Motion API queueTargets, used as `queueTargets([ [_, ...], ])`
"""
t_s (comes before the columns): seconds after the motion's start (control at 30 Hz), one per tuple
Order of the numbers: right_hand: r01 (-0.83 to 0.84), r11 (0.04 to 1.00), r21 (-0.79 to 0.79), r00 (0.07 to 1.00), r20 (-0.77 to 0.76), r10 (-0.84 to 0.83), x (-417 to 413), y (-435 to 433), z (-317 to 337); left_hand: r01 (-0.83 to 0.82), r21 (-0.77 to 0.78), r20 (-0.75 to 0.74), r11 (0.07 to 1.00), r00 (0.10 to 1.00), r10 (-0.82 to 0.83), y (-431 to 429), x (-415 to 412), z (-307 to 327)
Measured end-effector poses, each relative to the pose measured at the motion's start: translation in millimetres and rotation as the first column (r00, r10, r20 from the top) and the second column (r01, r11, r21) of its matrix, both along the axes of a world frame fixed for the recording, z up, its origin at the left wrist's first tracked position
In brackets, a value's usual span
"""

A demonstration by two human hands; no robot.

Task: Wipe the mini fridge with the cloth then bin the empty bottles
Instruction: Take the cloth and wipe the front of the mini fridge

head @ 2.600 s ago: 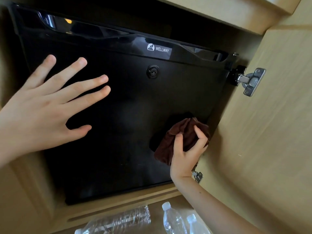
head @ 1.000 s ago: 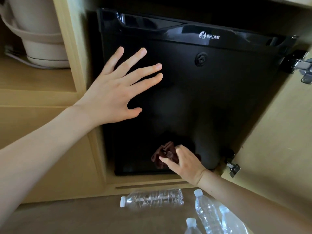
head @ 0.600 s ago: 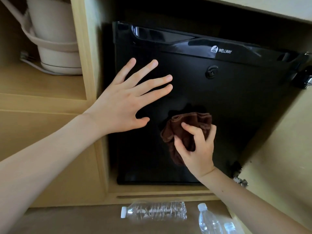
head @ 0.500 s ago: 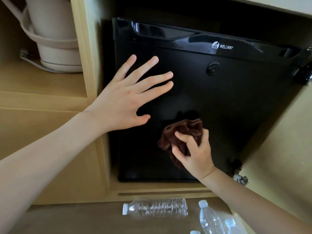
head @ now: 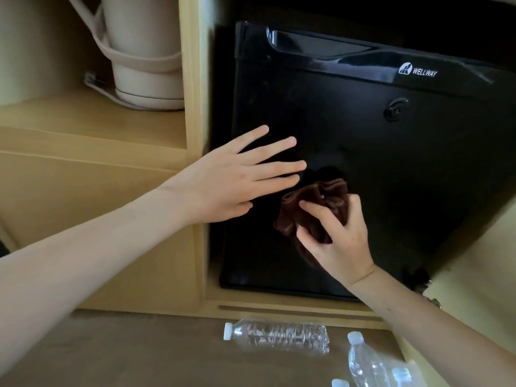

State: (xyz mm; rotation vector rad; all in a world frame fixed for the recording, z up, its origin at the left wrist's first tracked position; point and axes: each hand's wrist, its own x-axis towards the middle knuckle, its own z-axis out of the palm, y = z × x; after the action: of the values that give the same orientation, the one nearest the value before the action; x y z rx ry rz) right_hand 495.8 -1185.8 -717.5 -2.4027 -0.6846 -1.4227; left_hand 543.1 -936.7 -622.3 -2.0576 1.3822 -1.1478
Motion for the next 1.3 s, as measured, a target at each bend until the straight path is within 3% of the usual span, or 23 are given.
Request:
queueTargets([
  [0.13,0.028,0.999,-0.025,0.999,0.042,-0.027,3.4,9.4,-9.7,-0.029,0.040,0.014,0.999,0.999,0.029,4.5,0.2,-4.5],
  [0.5,-0.054,0.992,-0.112,0.992,0.112,0.066,14.7,25.5,-38.0,-0.042,-0.055,0.014,0.998,0.999,0.043,5.0,1.4,-6.5],
  [0.8,-0.069,0.930,-0.361,0.997,-0.051,0.054,6.1,-1.8,-56.9,-0.030,-0.083,-0.019,0.996,0.999,0.029,5.5,1.7,-7.2],
  [1.1,0.253,0.967,-0.009,0.962,-0.108,-0.252,-32.9,-123.8,-42.1,0.054,-0.111,-0.018,0.992,0.998,-0.056,-27.2,7.4,-7.3],
  [1.3,0.415,0.794,0.445,0.905,-0.289,-0.311,-51.7,-146.6,-61.5,0.094,-0.165,-0.001,0.982,0.995,-0.096,-31.3,16.9,-16.7],
])
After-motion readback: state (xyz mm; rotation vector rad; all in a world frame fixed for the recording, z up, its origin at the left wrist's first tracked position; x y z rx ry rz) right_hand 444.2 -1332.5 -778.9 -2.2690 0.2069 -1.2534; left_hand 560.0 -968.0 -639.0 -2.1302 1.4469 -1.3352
